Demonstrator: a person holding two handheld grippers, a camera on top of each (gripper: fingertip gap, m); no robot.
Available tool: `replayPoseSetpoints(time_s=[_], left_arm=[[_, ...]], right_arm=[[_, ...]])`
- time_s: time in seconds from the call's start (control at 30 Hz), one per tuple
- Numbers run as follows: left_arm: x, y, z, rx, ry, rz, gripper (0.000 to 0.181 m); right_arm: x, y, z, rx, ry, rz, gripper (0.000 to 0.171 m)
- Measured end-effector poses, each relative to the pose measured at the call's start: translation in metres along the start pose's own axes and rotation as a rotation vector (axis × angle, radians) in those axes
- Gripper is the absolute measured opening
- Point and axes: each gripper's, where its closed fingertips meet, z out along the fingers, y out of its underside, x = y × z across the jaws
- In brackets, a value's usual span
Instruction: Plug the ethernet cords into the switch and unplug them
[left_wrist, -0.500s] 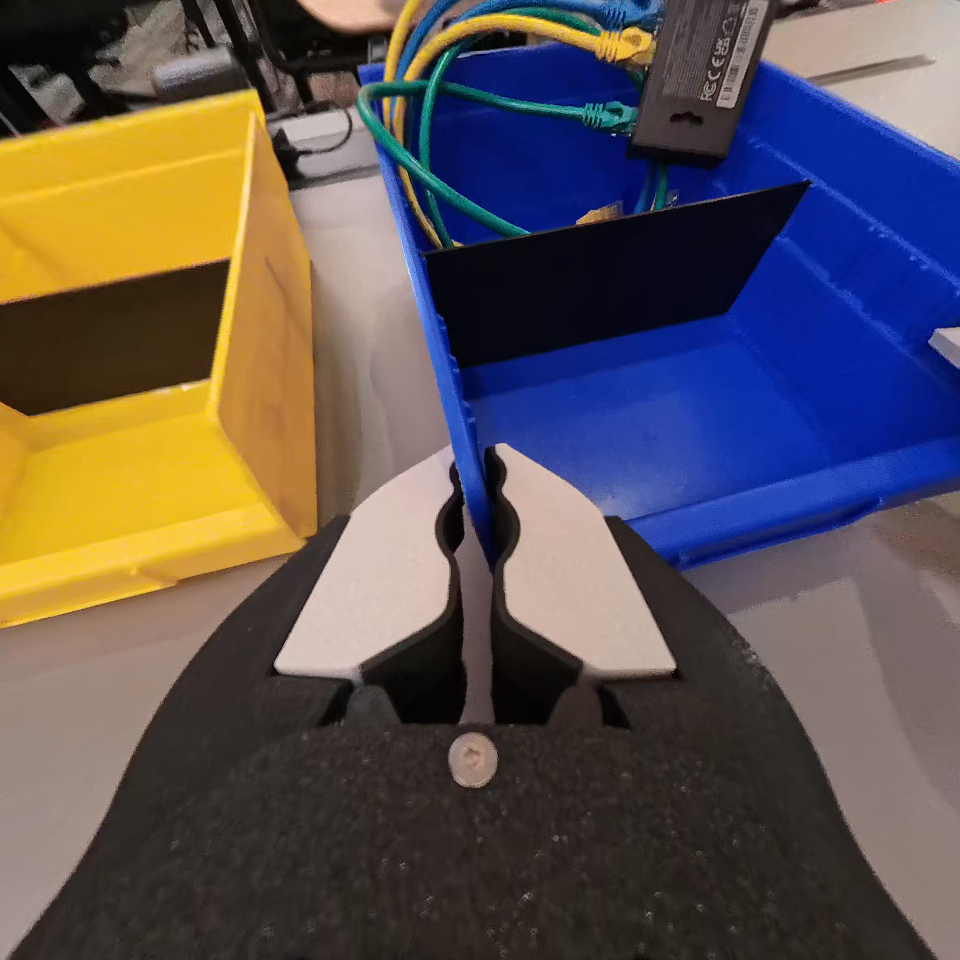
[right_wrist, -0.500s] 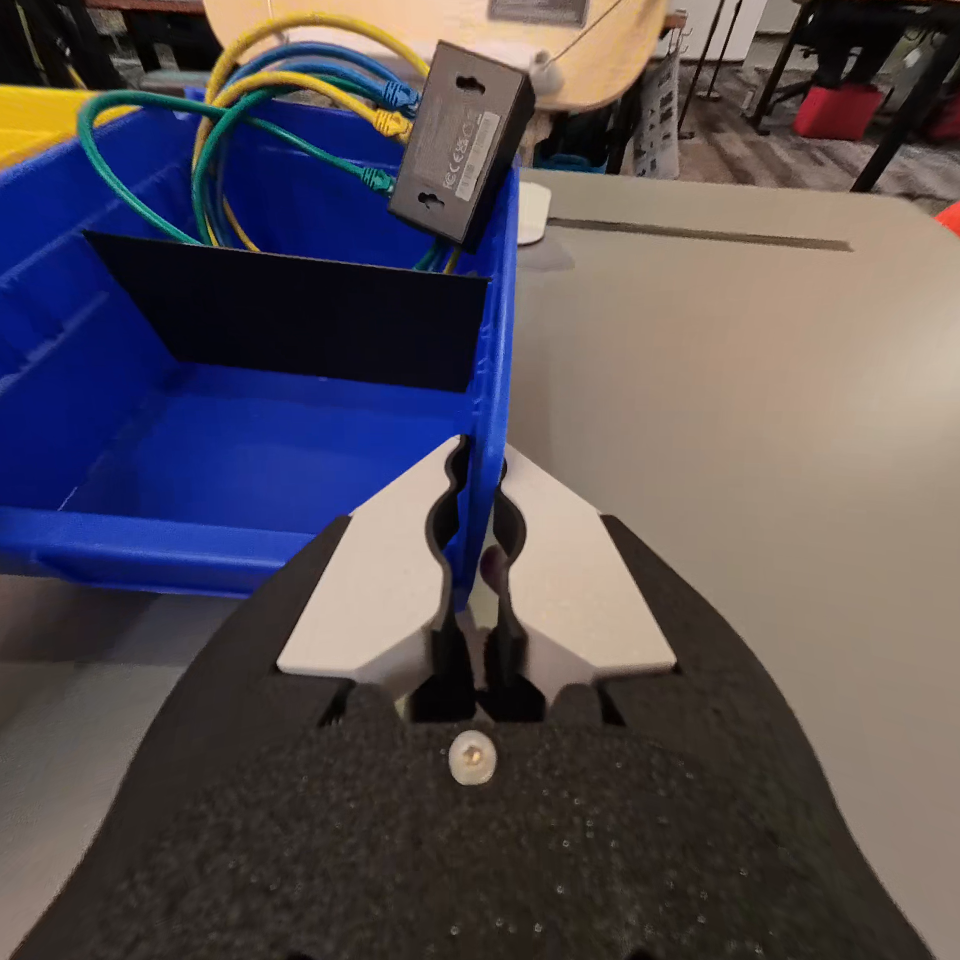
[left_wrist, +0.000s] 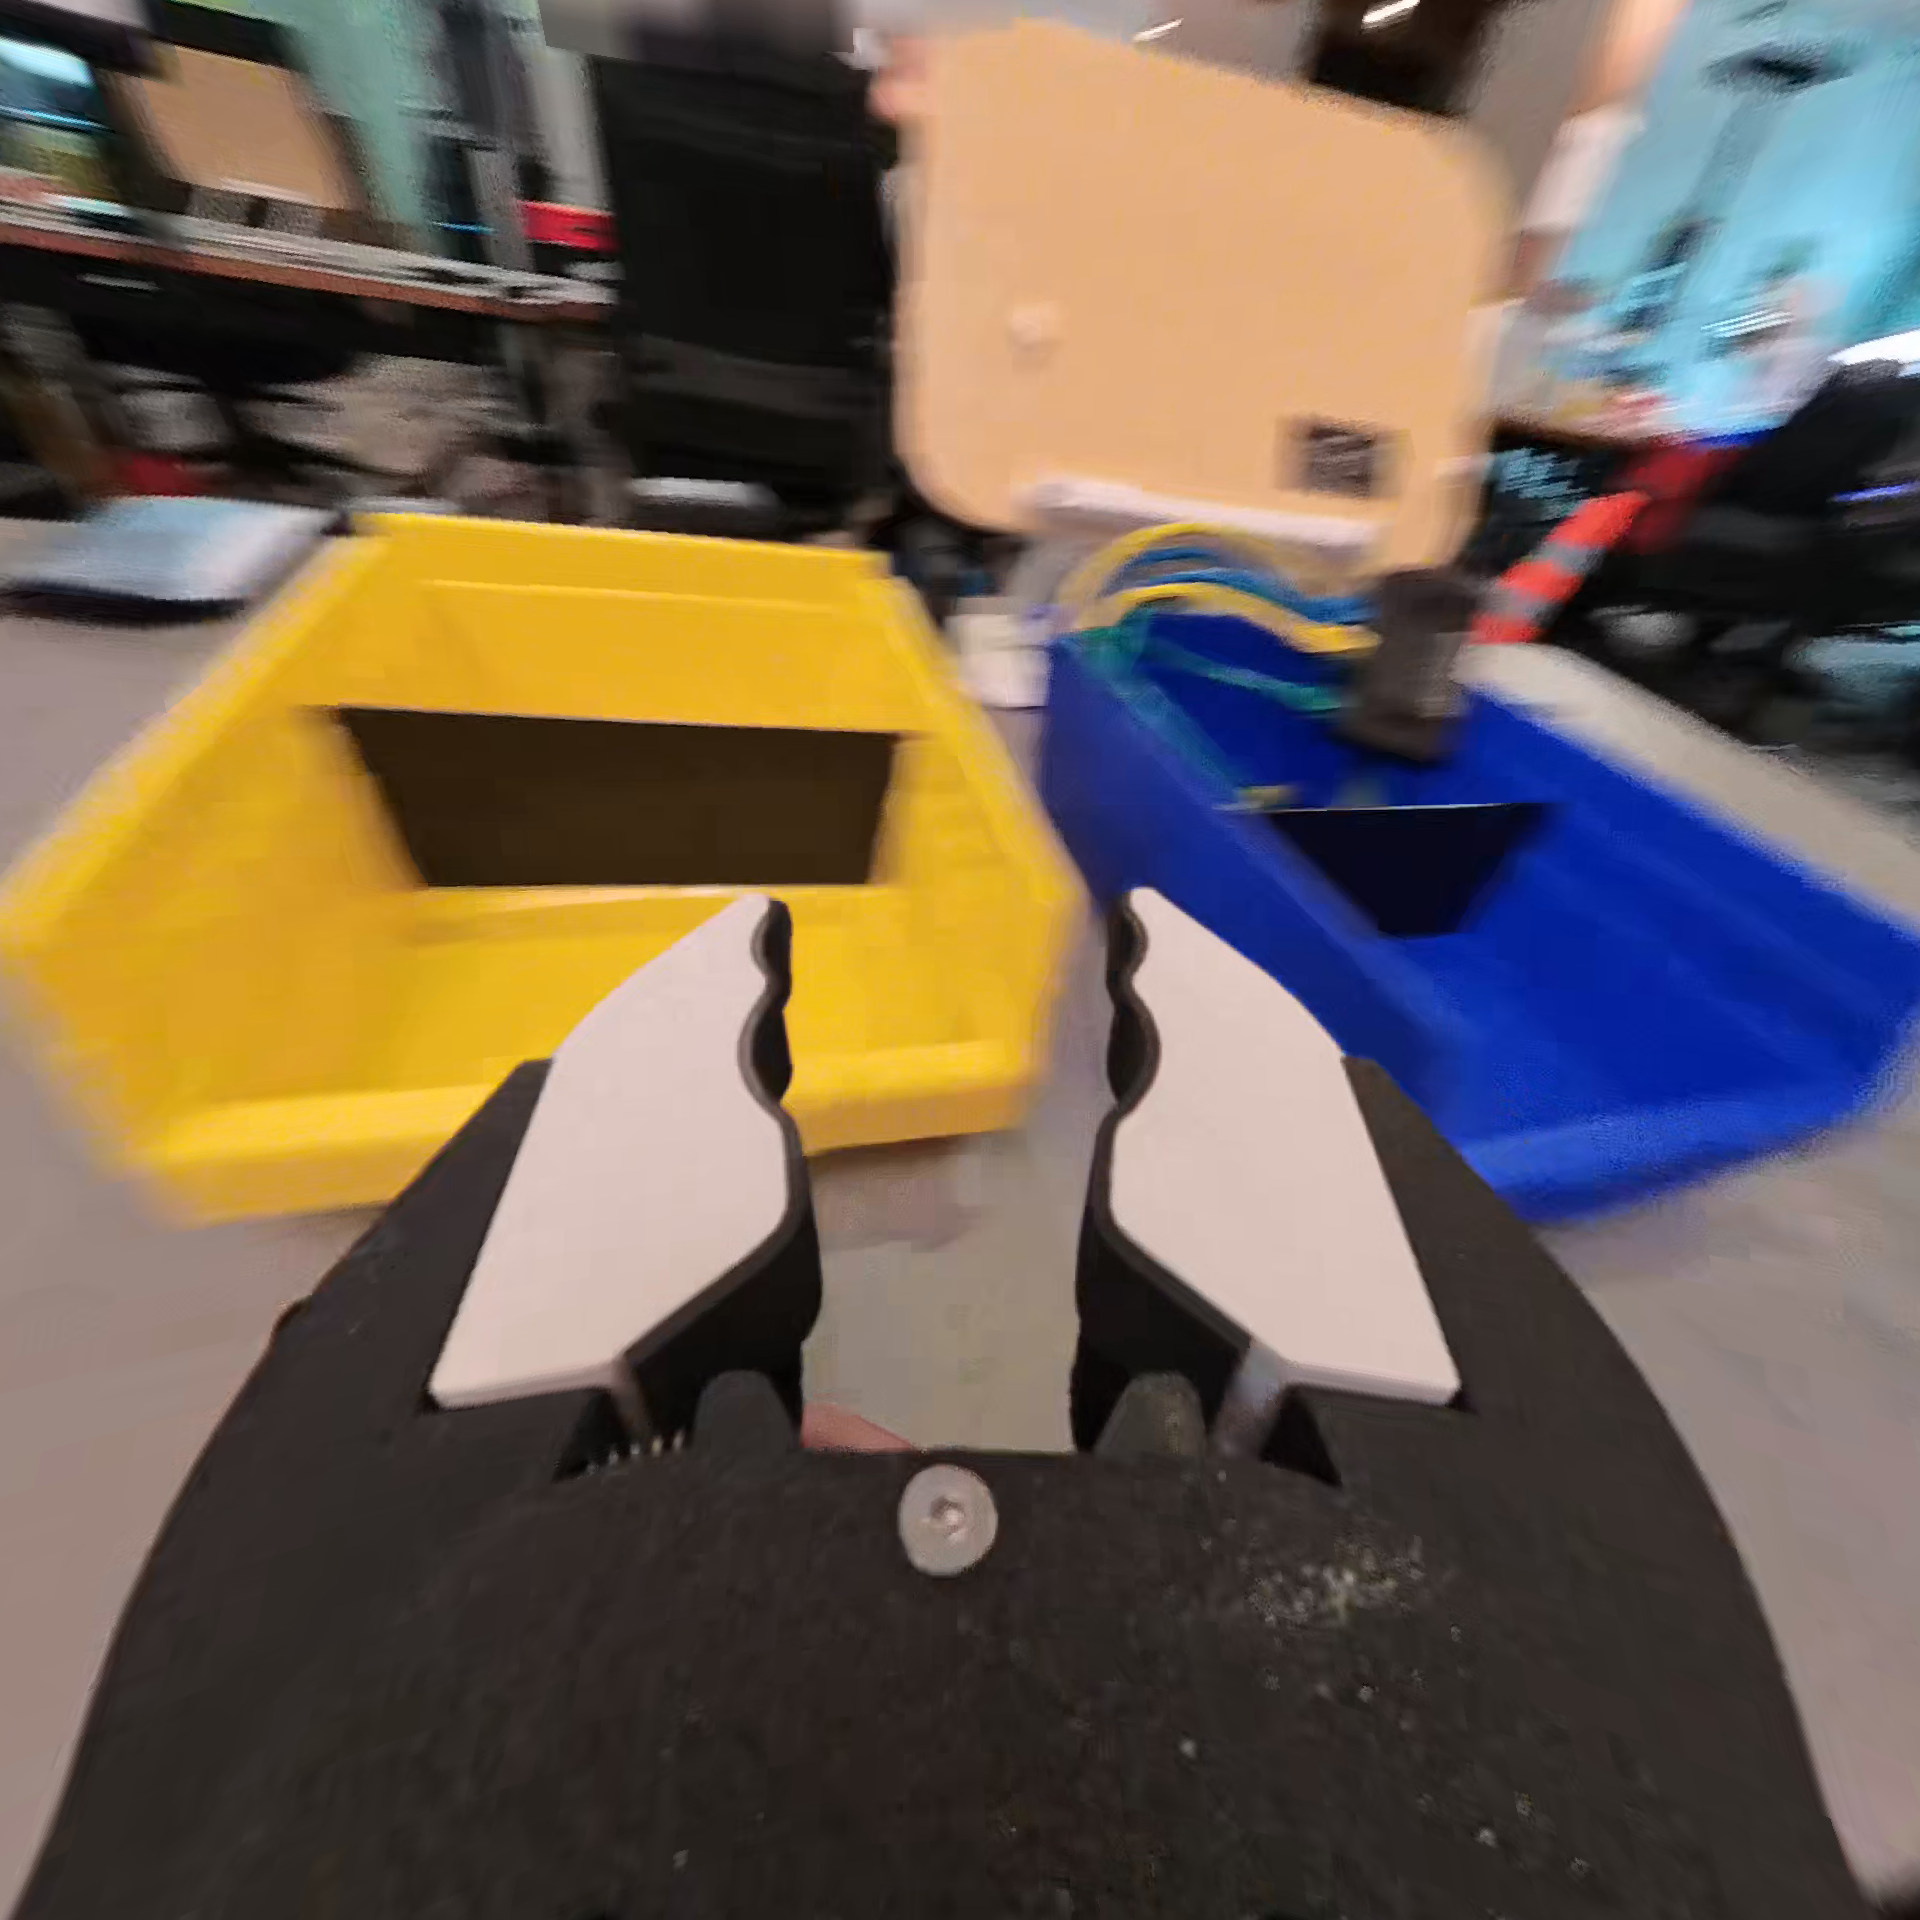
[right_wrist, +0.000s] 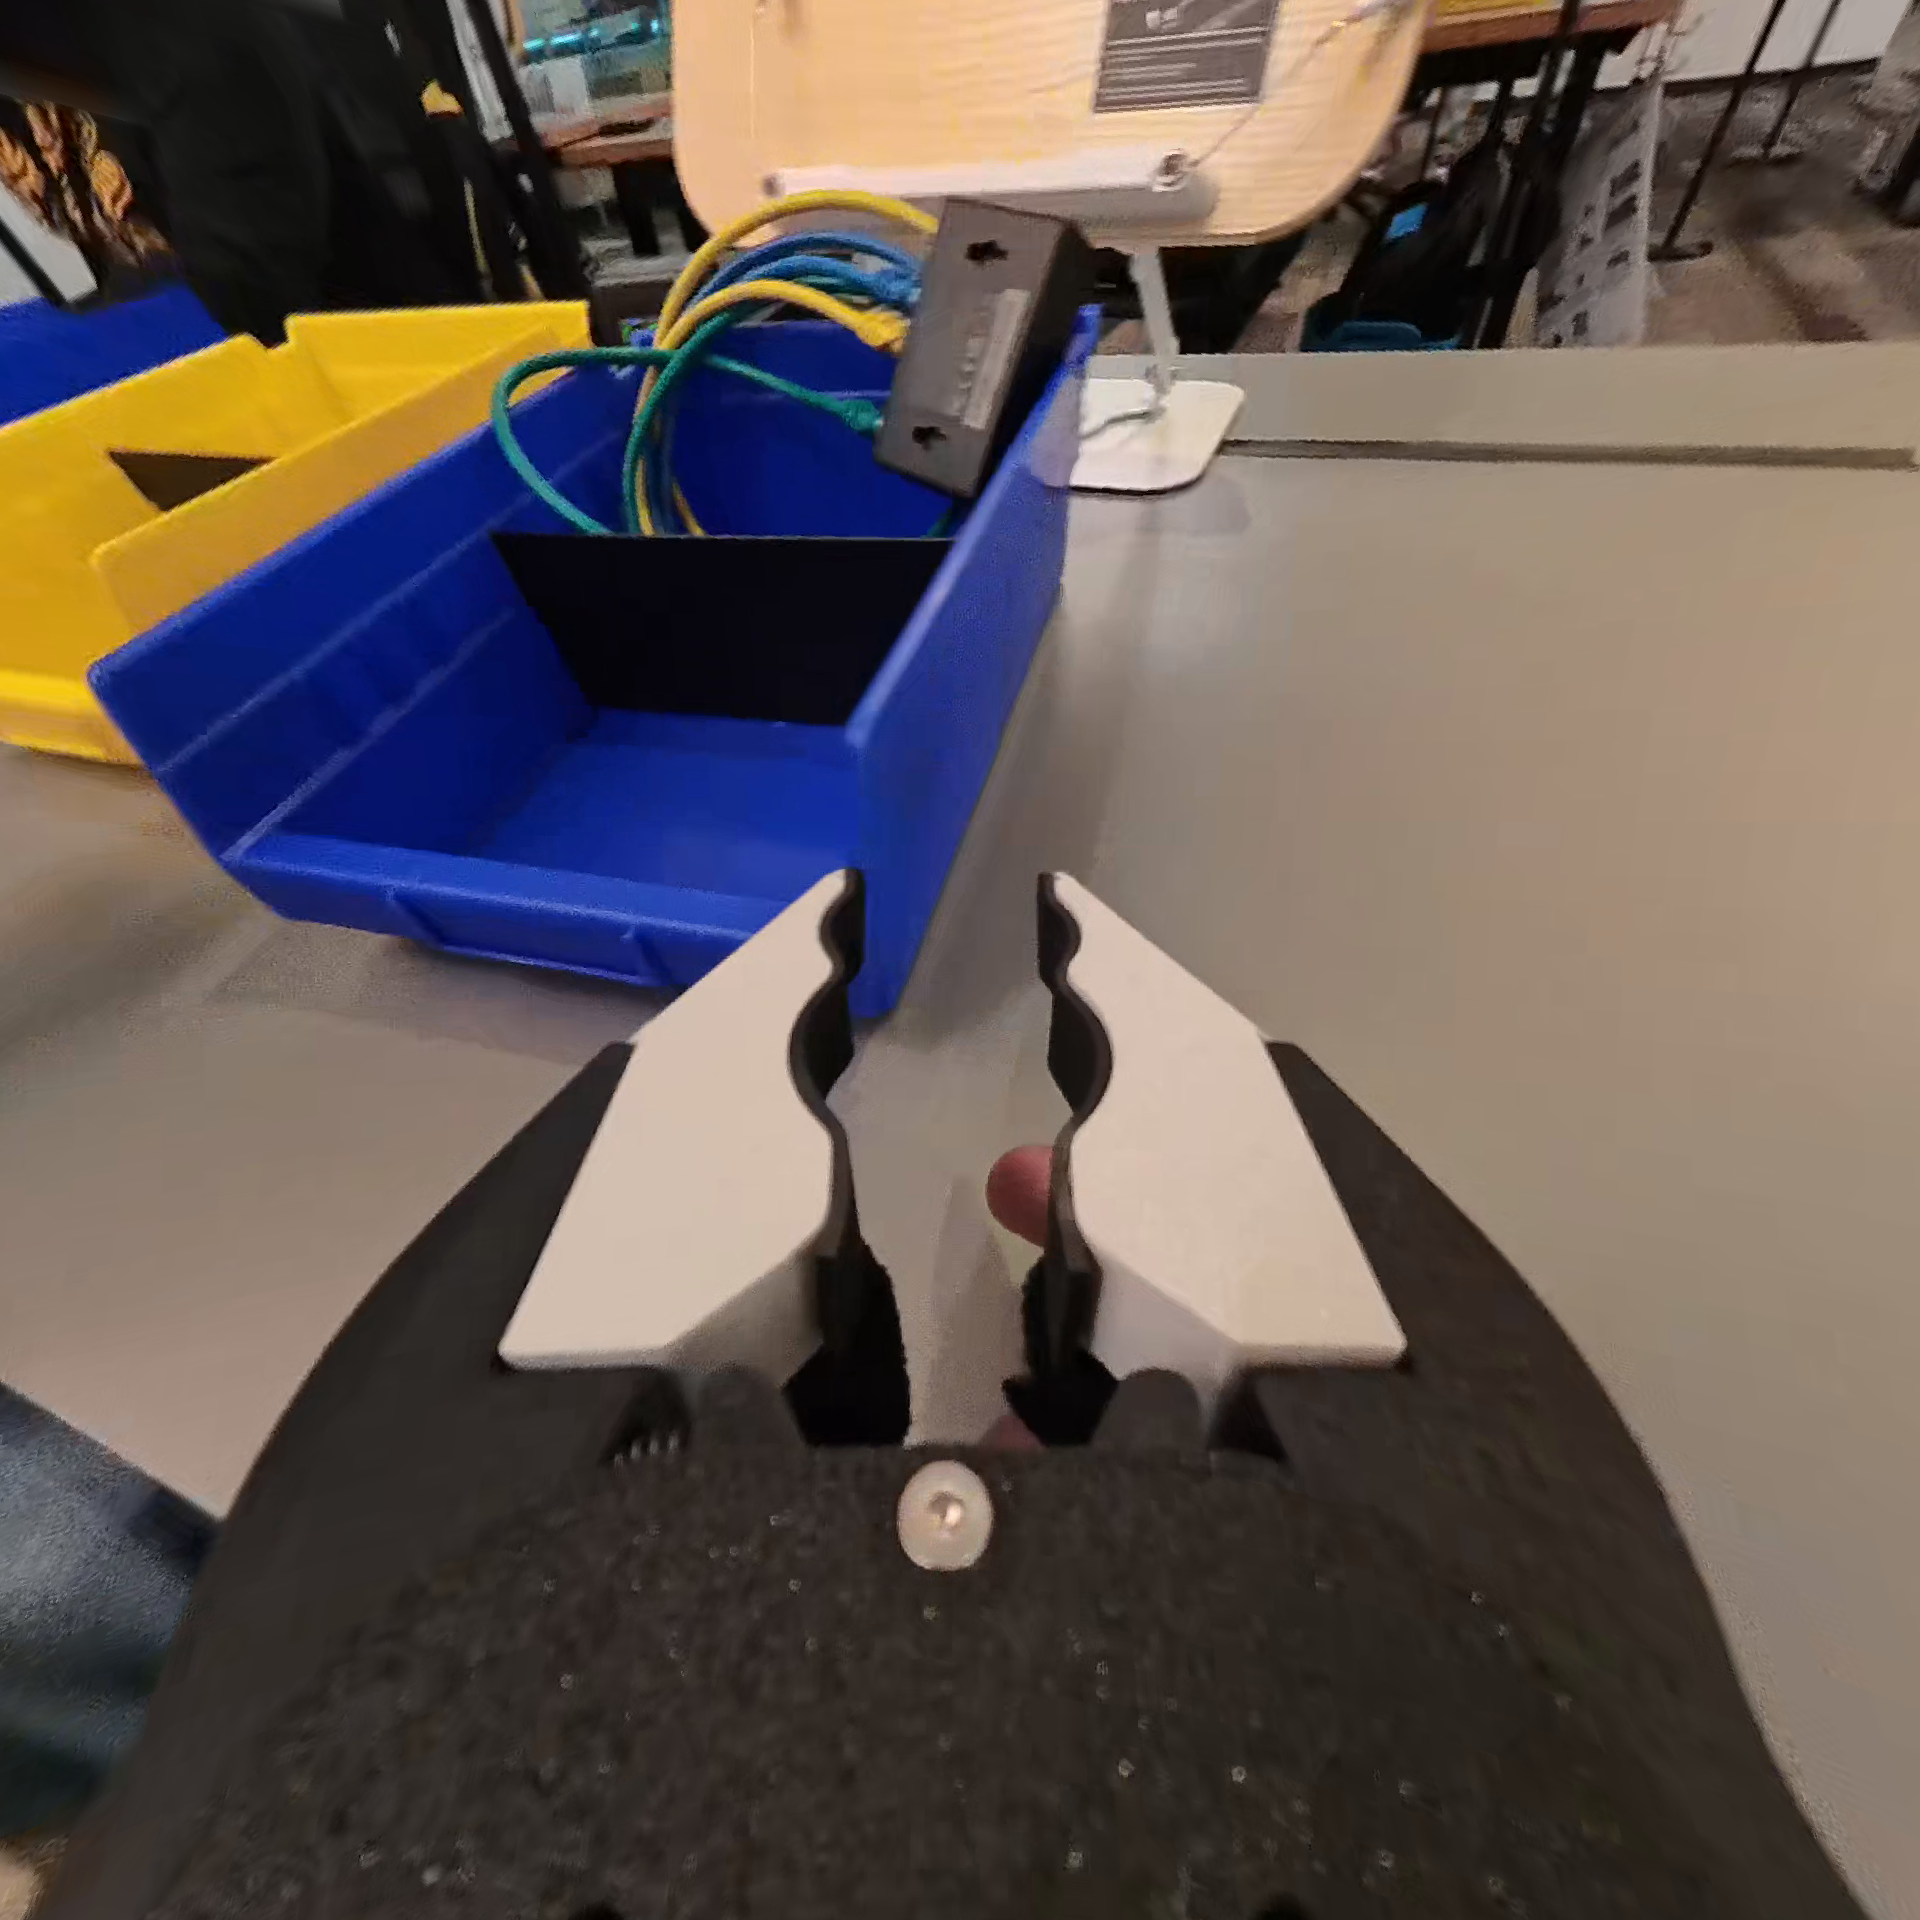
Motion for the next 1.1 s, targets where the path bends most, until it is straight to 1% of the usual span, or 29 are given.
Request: replayPoseSetpoints(time_s=[0.07, 0.13, 0.2, 0.23, 0.3, 0.37, 0.4, 0.43, 0.47, 0.5, 0.57, 0.67, 0.73, 0.83, 0.93, 1.0, 1.1], left_arm=[[-0.079, 0.005, -0.01, -0.046, -0.238, 0.025, 0.058], [-0.142, 0.008, -0.02, -0.071, -0.393, 0.005, 0.059], [-0.181, 0.013, -0.017, -0.1, -0.452, 0.017, 0.059], [-0.194, 0.02, -0.011, -0.14, -0.454, 0.032, 0.061], [-0.204, 0.033, 0.008, -0.199, -0.404, 0.039, 0.061], [-0.198, 0.04, 0.029, -0.23, -0.306, 0.041, 0.055], [-0.194, 0.038, 0.036, -0.223, -0.277, 0.036, 0.046], [-0.197, 0.035, 0.04, -0.204, -0.301, 0.033, 0.036], [-0.2, 0.034, 0.04, -0.203, -0.334, 0.037, 0.006], [-0.199, 0.035, 0.041, -0.21, -0.329, 0.035, 0.004], [-0.19, 0.037, 0.041, -0.226, -0.267, -0.01, 0.002], [-0.184, 0.039, 0.035, -0.269, -0.284, 0.036, 0.002], [-0.174, 0.042, 0.027, -0.296, -0.27, 0.021, 0.003], [-0.156, 0.05, 0.001, -0.352, -0.268, 0.016, 0.004], [-0.138, 0.058, -0.033, -0.418, -0.311, 0.047, 0.003], [-0.121, 0.064, -0.055, -0.43, -0.324, 0.019, 0.003], [-0.092, 0.073, -0.09, -0.445, -0.349, 0.049, 0.003]], right_arm=[[0.015, 0.005, -0.002, -0.02, 0.018, 0.02, 0.032], [0.035, 0.013, 0.0, -0.055, 0.081, 0.029, 0.031], [0.046, 0.017, -0.001, -0.07, 0.11, 0.036, 0.029], [0.049, 0.016, -0.002, -0.066, 0.118, 0.043, 0.027], [0.05, 0.015, -0.003, -0.059, 0.123, 0.046, 0.024], [0.047, 0.017, -0.001, -0.065, 0.117, 0.025, 0.023], [0.044, 0.018, 0.0, -0.065, 0.107, 0.011, 0.022], [0.04, 0.018, 0.001, -0.064, 0.098, -0.003, 0.022], [0.037, 0.018, 0.002, -0.065, 0.095, -0.017, 0.022], [0.033, 0.019, 0.003, -0.066, 0.088, -0.03, 0.022], [0.022, 0.023, 0.003, -0.074, 0.064, -0.068, 0.021], [0.0, 0.023, -0.001, -0.057, 0.03, -0.155, 0.019], [-0.023, 0.022, -0.005, -0.044, -0.004, -0.2, 0.019], [-0.09, 0.02, -0.009, -0.029, -0.162, -0.162, 0.02], [-0.167, 0.025, -0.007, -0.059, -0.327, -0.172, 0.032], [-0.206, 0.026, -0.002, -0.048, -0.378, -0.205, 0.04], [-0.233, 0.026, 0.01, -0.043, -0.374, -0.237, 0.046]])
